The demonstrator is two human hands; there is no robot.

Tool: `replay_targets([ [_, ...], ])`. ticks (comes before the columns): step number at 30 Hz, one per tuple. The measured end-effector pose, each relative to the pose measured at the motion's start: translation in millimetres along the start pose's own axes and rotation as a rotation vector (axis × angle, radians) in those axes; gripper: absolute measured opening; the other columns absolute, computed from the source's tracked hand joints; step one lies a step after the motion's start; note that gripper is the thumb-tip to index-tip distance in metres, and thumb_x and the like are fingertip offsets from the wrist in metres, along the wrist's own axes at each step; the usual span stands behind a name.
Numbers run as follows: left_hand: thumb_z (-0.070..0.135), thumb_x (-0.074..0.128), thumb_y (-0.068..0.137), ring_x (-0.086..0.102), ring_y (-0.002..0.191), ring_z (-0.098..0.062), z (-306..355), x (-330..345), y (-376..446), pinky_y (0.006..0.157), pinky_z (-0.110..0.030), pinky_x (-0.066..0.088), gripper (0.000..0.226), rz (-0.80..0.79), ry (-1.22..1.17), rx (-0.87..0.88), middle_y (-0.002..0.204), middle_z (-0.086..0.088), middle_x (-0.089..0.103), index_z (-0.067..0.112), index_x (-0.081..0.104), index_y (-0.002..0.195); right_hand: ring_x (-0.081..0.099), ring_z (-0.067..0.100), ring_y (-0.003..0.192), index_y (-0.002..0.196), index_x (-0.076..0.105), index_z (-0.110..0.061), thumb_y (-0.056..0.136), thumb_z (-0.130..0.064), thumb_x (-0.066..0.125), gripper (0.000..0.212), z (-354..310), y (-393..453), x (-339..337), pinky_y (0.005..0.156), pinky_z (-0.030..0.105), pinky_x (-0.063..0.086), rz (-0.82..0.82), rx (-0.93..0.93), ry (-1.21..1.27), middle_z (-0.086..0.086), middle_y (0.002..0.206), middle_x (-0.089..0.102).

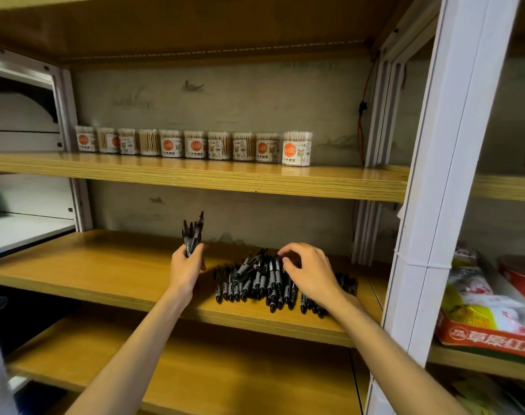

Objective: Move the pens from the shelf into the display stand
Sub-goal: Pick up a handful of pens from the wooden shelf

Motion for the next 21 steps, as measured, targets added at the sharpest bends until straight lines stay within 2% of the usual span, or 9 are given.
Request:
replay_targets([
  [2, 0.025, 0.058, 0.099, 0.051, 0.063, -0.017, -1, 0, 0, 0.067, -0.034, 0.038, 0.015, -0.013, 0.005, -0.013, 0.065, -0.002, 0.055, 0.014, 0.065, 0.094, 0.055, 0.010, 0.123, 0.110, 0.069, -0.033, 0.099, -0.025, 0.060, 0.017, 0, 1, -2, 0.099, 0.030, 0.040, 0.004, -0.003, -0.004, -0.012, 0.124, 0.066],
  [6, 0.020, 0.065, 0.095, 0.054, 0.065, -0.017, 3, 3, 2, 0.069, -0.033, 0.040, 0.008, -0.035, 0.030, 0.017, 0.065, -0.003, 0.058, 0.015, 0.066, 0.090, 0.055, 0.010, 0.123, 0.111, 0.070, -0.032, 0.099, -0.024, 0.060, 0.017, -1, 2, -2, 0.105, 0.036, 0.044, 0.006, -0.005, -0.002, -0.011, 0.124, 0.066],
  [11, 0.019, 0.071, 0.091, 0.056, 0.068, -0.018, 3, 3, 0, 0.068, -0.030, 0.041, 0.011, -0.047, 0.065, 0.019, 0.069, -0.006, 0.061, 0.011, 0.066, 0.086, 0.055, 0.010, 0.121, 0.112, 0.070, -0.031, 0.099, -0.021, 0.059, 0.020, -3, 4, 3, 0.102, 0.033, 0.043, -0.004, -0.013, -0.001, -0.011, 0.123, 0.066],
  [15, 0.026, 0.071, 0.092, 0.061, 0.068, -0.019, 3, 2, 1, 0.070, -0.035, 0.044, 0.016, -0.089, 0.126, -0.011, 0.069, -0.006, 0.066, 0.011, 0.069, 0.085, 0.057, 0.009, 0.117, 0.113, 0.070, -0.032, 0.099, -0.021, 0.059, 0.021, -6, 6, 6, 0.096, 0.030, 0.044, -0.012, -0.020, -0.013, -0.011, 0.122, 0.066],
  [18, 0.036, 0.066, 0.097, 0.067, 0.059, -0.013, 10, 1, 1, 0.061, -0.030, 0.048, 0.017, -0.111, 0.121, 0.050, 0.062, -0.002, 0.066, 0.019, 0.068, 0.096, 0.058, 0.009, 0.116, 0.113, 0.070, -0.032, 0.100, -0.025, 0.058, 0.018, -10, 8, 8, 0.092, 0.027, 0.041, -0.011, -0.032, -0.013, -0.011, 0.123, 0.066],
  [21, 0.053, 0.069, 0.086, 0.065, 0.057, -0.005, 15, -1, -2, 0.058, -0.025, 0.047, 0.029, -0.111, 0.200, 0.135, 0.068, -0.002, 0.070, 0.027, 0.064, 0.097, 0.058, 0.010, 0.117, 0.114, 0.069, -0.031, 0.101, -0.034, 0.057, 0.018, -12, 10, 7, 0.090, 0.028, 0.038, -0.018, -0.039, -0.020, -0.011, 0.124, 0.066],
])
Point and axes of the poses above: each hand's wrist, its own y-axis towards the middle knuckle, its own x-axis out of the palm, z = x × y, the point moved 2 cm from there along y, towards the middle knuckle
